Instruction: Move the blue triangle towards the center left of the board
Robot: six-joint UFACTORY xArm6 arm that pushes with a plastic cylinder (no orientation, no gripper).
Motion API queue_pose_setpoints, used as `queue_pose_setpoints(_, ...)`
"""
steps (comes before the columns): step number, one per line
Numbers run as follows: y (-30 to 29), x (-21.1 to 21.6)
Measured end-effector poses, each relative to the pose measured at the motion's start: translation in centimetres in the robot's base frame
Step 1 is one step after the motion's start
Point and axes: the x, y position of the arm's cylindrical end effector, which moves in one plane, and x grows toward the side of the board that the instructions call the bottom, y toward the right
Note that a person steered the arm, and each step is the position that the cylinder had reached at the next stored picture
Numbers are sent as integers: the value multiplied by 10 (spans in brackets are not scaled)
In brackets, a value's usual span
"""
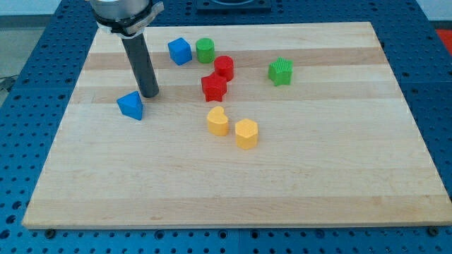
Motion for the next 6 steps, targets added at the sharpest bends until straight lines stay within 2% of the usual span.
queue_pose_setpoints(1, -38, -69)
queue_pose_setpoints(2, -44, -148)
queue_pose_setpoints(4, 44, -152)
queue_pose_setpoints(6, 63, -153)
